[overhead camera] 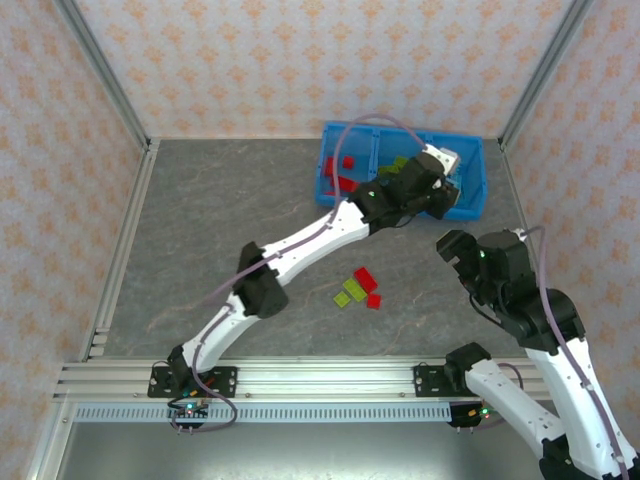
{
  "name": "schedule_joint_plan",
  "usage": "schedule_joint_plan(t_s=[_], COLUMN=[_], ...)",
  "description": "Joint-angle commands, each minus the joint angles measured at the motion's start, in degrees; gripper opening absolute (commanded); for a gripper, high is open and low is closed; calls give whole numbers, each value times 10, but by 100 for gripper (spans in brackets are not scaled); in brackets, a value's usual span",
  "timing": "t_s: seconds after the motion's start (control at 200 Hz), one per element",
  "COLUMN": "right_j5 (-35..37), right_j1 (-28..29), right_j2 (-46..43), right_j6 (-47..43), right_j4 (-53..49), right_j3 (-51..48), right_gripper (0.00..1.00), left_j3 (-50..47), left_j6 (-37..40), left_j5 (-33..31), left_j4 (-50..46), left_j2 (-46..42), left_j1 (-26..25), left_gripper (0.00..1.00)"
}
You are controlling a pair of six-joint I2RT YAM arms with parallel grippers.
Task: Sort the legos into containers by color
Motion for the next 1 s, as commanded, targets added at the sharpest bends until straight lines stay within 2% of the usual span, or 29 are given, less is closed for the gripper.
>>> schedule_joint_plan(t_s=[0.0, 0.275, 0.435, 0.505, 0.566, 0.681, 0.786, 0.891, 0.996], right_j5=[23, 30, 25, 20, 19, 25, 34, 49, 49], right_j1=[4, 4, 3, 3, 3, 3, 3, 3, 3], right_j2=[-5, -37, -32, -27, -22, -12, -8, -7, 10], right_j6=[23, 19, 7, 2, -5, -20, -29, -28, -26], right_j4=[-21, -51, -50, -45, -44, -47, -54, -65, -68], right_j3=[5, -9, -5, -5, -1, 12, 17, 19, 19], right_gripper=[92, 92, 92, 92, 92, 93, 93, 93, 93], left_j3=[65, 54, 61, 74, 92, 111, 111, 103, 31], left_j6=[-59, -38, -40, -48, -52, -65, -43, -4, 23], left_j5=[-35, -74, -126, -160, -183, -192, -167, -132, -106], left_j4=[52, 253, 315, 339, 353, 354, 334, 275, 259], left_j2=[65, 121, 146, 162, 179, 188, 164, 112, 24], left_j1=[14, 22, 22, 25, 29, 40, 48, 51, 53], left_gripper=[29, 30, 31, 40, 61, 81, 88, 92, 94])
